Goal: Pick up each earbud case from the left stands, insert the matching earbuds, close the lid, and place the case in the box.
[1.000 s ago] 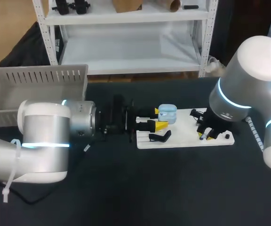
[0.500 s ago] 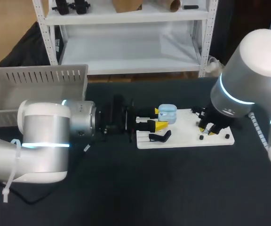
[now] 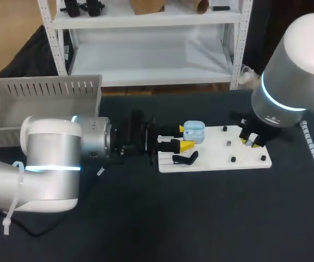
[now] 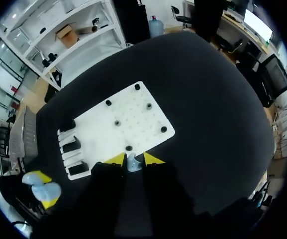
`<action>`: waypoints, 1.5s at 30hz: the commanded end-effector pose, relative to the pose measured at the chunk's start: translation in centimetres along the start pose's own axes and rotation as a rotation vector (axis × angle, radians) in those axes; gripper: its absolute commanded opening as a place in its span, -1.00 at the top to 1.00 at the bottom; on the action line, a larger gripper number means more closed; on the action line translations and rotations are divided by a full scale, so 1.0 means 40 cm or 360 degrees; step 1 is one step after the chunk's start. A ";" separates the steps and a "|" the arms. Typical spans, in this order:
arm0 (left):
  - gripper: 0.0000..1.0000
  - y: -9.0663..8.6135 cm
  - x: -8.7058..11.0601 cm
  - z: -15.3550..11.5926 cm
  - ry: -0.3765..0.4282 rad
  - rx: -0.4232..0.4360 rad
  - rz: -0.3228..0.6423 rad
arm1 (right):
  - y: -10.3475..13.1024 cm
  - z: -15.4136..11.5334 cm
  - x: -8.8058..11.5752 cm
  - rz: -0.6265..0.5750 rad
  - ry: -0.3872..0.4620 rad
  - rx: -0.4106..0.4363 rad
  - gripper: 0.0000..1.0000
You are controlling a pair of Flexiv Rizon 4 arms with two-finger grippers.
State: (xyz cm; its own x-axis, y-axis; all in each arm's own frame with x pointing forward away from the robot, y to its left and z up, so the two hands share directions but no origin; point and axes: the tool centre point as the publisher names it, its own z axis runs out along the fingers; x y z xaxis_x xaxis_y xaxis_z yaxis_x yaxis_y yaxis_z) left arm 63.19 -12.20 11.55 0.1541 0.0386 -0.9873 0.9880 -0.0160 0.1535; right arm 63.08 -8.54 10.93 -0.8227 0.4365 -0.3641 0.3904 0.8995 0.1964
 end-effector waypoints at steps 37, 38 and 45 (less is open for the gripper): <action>1.00 -0.001 0.000 0.001 0.0000 -0.0002 0.0001 | 0.303 -0.221 0.116 -0.0828 0.0010 -0.0039 1.00; 1.00 -0.001 0.000 0.001 0.0000 -0.0002 0.0001 | 0.307 -0.217 0.119 -0.0889 0.0040 -0.0064 1.00; 1.00 -0.001 0.000 0.001 0.0000 -0.0002 0.0001 | 0.310 -0.183 0.116 -0.1016 0.0184 -0.0076 1.00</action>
State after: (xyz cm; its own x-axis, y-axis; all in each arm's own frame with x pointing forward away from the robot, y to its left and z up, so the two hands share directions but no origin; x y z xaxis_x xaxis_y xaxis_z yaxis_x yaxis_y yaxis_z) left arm 63.19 -12.20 11.54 0.1540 0.0387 -0.9873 0.9880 -0.0159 0.1535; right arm 60.15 4.57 18.28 -0.9140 -0.1773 -0.3648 -0.1927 0.9812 0.0059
